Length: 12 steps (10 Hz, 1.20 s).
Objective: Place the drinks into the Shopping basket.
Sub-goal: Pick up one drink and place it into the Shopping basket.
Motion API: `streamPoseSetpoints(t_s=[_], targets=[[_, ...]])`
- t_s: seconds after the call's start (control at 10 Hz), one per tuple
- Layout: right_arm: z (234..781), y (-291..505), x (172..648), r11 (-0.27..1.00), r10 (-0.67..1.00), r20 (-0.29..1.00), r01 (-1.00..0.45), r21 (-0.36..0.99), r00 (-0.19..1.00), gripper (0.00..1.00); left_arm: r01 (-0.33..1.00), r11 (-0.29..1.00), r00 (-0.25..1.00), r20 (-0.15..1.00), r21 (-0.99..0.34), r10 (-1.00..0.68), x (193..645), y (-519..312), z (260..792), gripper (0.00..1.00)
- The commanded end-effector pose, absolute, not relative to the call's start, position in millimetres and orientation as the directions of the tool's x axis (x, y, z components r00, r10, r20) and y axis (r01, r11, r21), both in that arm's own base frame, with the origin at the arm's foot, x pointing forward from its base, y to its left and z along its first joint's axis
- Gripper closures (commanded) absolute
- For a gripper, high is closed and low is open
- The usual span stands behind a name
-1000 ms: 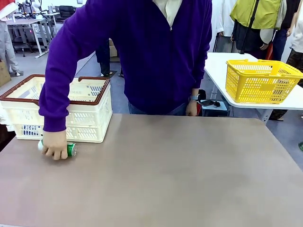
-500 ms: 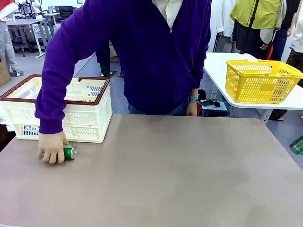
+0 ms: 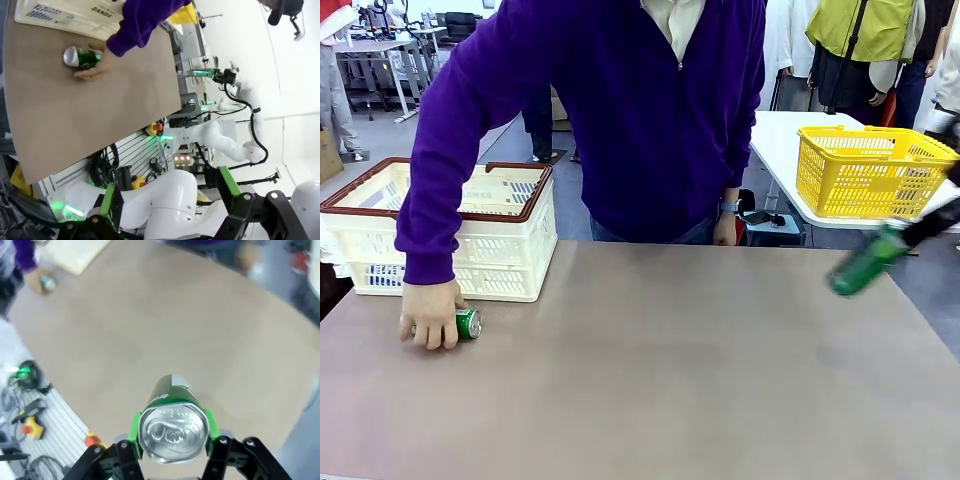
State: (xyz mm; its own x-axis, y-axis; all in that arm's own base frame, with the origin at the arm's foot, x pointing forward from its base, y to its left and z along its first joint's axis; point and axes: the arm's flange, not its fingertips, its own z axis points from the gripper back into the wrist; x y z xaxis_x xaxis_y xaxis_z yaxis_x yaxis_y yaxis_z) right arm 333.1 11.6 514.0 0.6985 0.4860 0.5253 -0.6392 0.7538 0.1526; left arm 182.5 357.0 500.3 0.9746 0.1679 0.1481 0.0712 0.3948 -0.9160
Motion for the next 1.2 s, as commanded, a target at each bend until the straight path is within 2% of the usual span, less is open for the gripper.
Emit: streamPoseSetpoints(t_s=[0.0, 0.2, 0.4, 0.5, 0.6, 0.7, 0.9, 1.1], targets=[[478.6, 139.6, 326.6, 0.621, 0.598, 0.574, -0.776, 0.109, 0.559, 1.0, 0.077, 0.377, 0.978, 0.144, -0.923, 0.152, 171.0, 370.9, 506.8, 0.0], [449.8, 250.0, 315.3, 0.479, 0.726, 0.535, -0.876, 0.059, 0.433, 1.0, 0.085, 0.375, 0.977, 0.151, -0.923, 0.149, 160.8, 371.2, 500.6, 0.0], [420.7, 321.1, 304.0, 0.418, 0.771, 0.527, -0.909, 0.005, 0.358, 1.0, 0.107, 0.363, 0.98, 0.16, -0.926, 0.12, 156.0, 367.6, 493.1, 0.0], [409.0, 349.8, 297.2, 0.368, 0.8, 0.502, -0.93, 0.022, 0.328, 1.0, 0.106, 0.356, 0.981, 0.156, -0.929, 0.116, 154.1, 367.6, 486.5, 0.0], [410.6, 358.9, 288.2, 0.363, 0.798, 0.509, -0.932, 0.025, 0.324, 1.0, 0.101, 0.349, 0.981, 0.153, -0.932, 0.122, 151.4, 370.3, 480.7, 0.0], [406.5, 333.3, 273.7, 0.371, 0.811, 0.48, -0.928, 0.02, 0.335, 1.0, 0.113, 0.332, 0.978, 0.164, -0.936, 0.129, 149.8, 373.1, 476.8, 0.0], [406.5, 333.3, 273.7, 0.371, 0.811, 0.48, -0.928, 0.02, 0.335, 1.0, 0.155, 0.315, 0.973, 0.201, -0.936, 0.118, 148.1, 369.4, 471.8, 0.0], [396.6, 343.1, 277.1, 0.367, 0.818, 0.468, -0.93, 0.022, 0.333, 1.0, 0.253, 0.25, 0.953, 0.286, -0.935, 0.103, 167.2, 339.4, 469.2, 0.0]])
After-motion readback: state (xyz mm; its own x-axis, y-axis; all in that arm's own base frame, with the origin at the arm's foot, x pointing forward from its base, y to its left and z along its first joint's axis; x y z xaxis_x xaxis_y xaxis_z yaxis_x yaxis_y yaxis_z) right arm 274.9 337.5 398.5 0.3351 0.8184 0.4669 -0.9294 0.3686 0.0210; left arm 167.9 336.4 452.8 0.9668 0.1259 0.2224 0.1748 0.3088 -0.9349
